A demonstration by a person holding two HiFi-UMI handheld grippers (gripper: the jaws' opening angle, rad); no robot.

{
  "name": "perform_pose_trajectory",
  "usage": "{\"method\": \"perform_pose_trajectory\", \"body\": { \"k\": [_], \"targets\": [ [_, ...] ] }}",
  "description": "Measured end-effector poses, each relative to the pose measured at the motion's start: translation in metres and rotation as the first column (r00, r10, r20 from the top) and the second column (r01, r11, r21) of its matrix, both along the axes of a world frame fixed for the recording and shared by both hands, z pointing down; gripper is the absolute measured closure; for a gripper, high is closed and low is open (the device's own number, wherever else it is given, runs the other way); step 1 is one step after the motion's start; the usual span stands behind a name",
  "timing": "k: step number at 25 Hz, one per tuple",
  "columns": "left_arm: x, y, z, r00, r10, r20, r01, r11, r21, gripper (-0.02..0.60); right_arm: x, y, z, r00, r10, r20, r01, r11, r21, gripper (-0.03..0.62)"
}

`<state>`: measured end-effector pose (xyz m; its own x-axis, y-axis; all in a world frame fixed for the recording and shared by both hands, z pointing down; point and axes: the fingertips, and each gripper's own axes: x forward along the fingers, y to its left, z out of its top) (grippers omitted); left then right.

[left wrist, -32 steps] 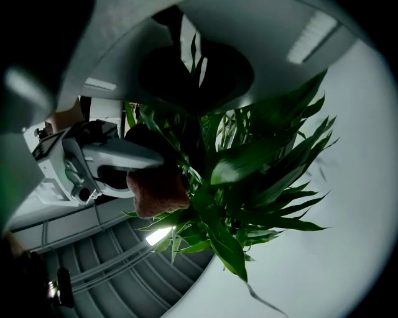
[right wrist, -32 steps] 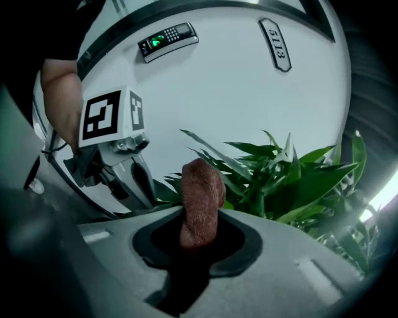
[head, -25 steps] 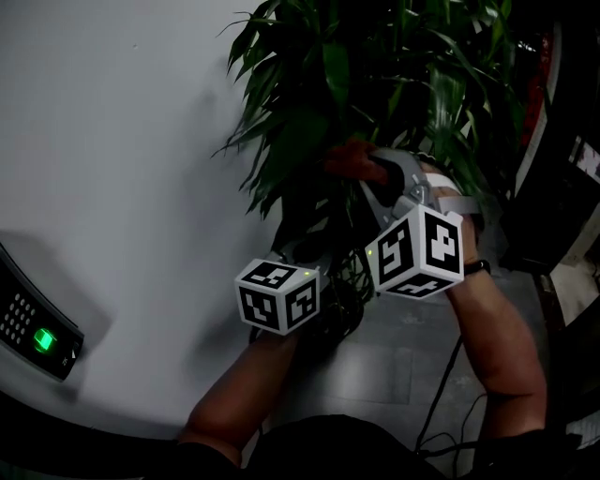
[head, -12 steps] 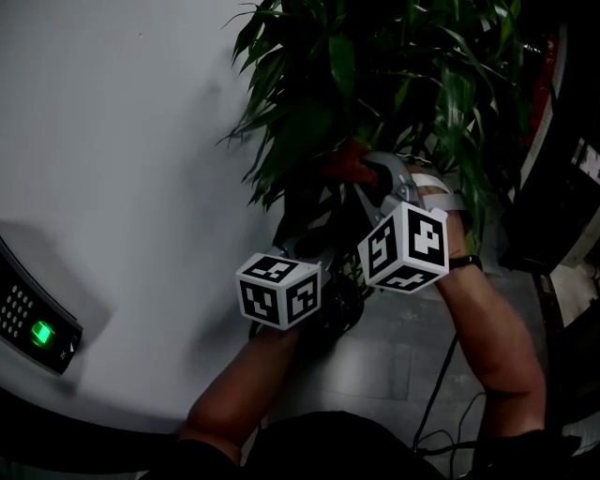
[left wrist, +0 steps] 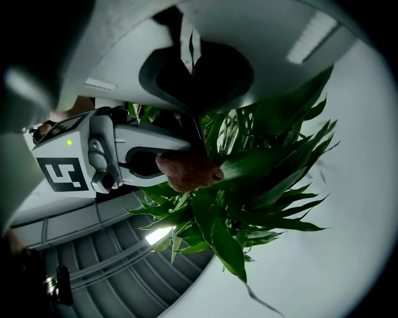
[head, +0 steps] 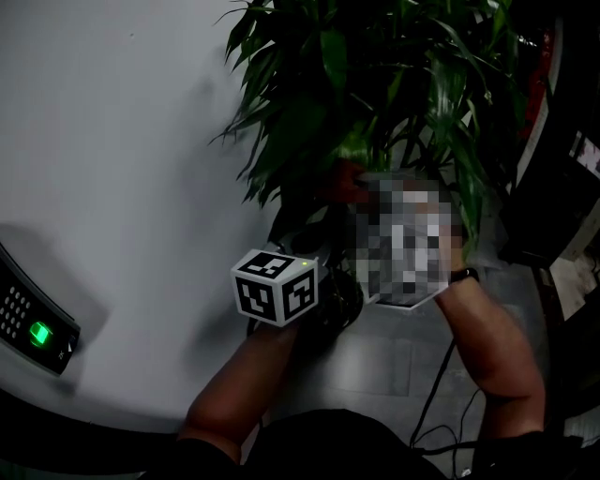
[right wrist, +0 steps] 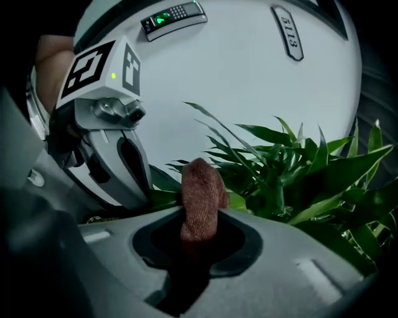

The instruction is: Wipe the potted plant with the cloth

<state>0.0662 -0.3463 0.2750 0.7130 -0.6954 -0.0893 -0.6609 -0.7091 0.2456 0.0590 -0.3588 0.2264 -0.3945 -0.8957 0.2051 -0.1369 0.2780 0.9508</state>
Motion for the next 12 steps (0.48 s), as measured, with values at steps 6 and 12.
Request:
{"method": "perform_pose_trajectory", "body": {
  "k": [6, 12],
  "targets": [
    [0.0, 0.0, -0.001, 1.0, -0.001, 0.008, 0.001, 1.0, 0.005, 0.563, -0.003, 0.012, 0.024, 0.999, -0.029, 0.019, 0.031, 0.993, -0.112, 0.522],
    [-0.001, -0.001, -0.001, 1.0, -0.01, 0.017, 0.01, 1.0, 0.003, 0.563, -0.005, 0.023, 0.035, 0.998, -0.054, 0.025, 0.057, 0.98, -0.192, 0.522]
  ]
}}
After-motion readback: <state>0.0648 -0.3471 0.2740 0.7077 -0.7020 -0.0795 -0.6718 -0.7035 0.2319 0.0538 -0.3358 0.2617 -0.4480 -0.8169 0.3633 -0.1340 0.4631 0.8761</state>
